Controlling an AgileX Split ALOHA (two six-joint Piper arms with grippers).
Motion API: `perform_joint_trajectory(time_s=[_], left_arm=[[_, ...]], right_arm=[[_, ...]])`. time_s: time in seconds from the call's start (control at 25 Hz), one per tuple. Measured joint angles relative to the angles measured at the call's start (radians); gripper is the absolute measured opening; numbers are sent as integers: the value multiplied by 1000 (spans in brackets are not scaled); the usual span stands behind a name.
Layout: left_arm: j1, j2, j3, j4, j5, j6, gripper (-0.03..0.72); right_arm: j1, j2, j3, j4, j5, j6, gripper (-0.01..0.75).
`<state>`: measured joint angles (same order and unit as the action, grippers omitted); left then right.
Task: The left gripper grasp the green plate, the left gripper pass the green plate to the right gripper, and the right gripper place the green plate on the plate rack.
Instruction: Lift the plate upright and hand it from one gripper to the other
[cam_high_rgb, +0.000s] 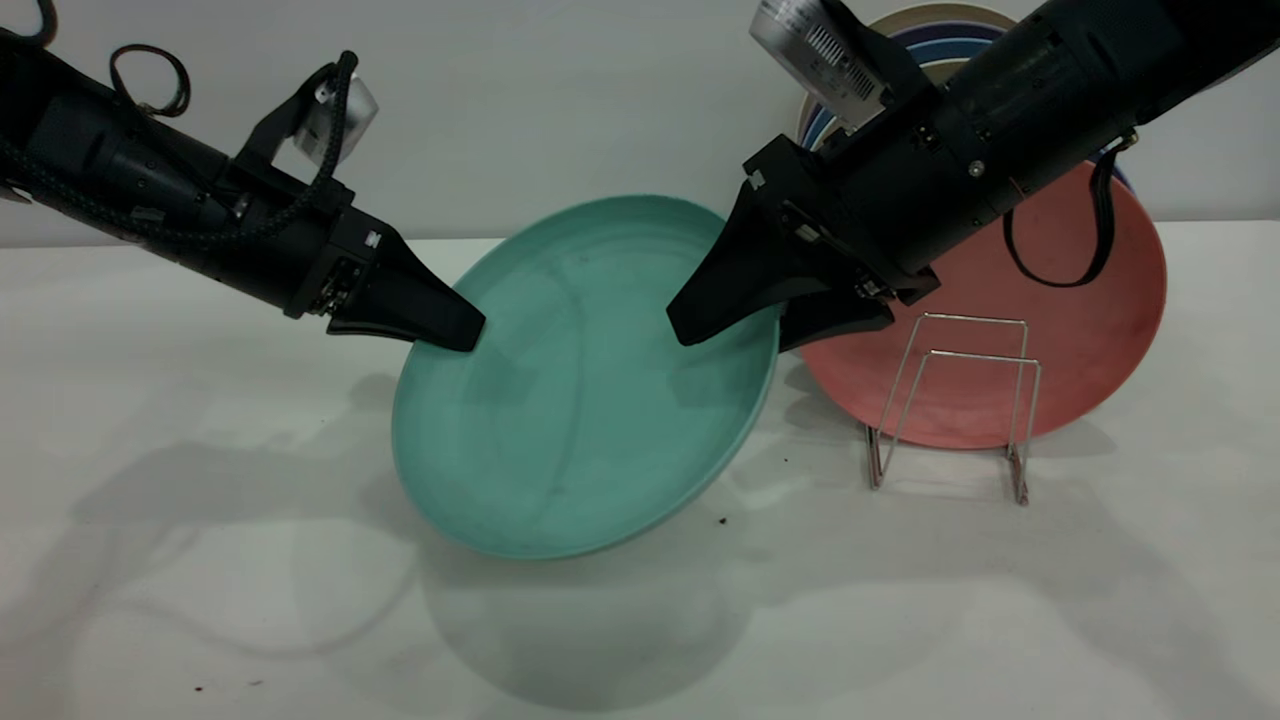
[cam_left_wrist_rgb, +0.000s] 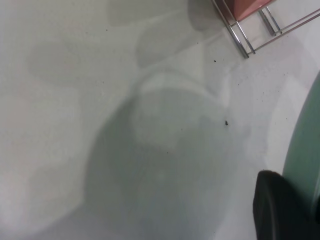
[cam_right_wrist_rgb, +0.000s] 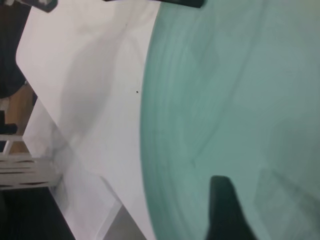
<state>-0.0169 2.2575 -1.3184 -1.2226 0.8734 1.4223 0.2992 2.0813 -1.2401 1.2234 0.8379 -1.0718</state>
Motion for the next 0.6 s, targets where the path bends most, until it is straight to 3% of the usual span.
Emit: perform_joint_trajectory(time_s=[0.16,0.2,0.32,0.4,0.6], left_arm=[[2,0,0,1,6,2,21],[3,-1,0,1,7,2,24],[3,-2,0,1,15,-6,71],[2,-2,0,8,31,-9,166],[2,-2,0,39,58,-117,529]], right_arm=[[0,0,0,-3,-31,10,170],[-2,2,0,-3,-43,14,137],[-3,5,1,-1,-46,11,135],[-2,7,1,-1,-42,7,135],[-2,7,1,-3,-20,-1,115]])
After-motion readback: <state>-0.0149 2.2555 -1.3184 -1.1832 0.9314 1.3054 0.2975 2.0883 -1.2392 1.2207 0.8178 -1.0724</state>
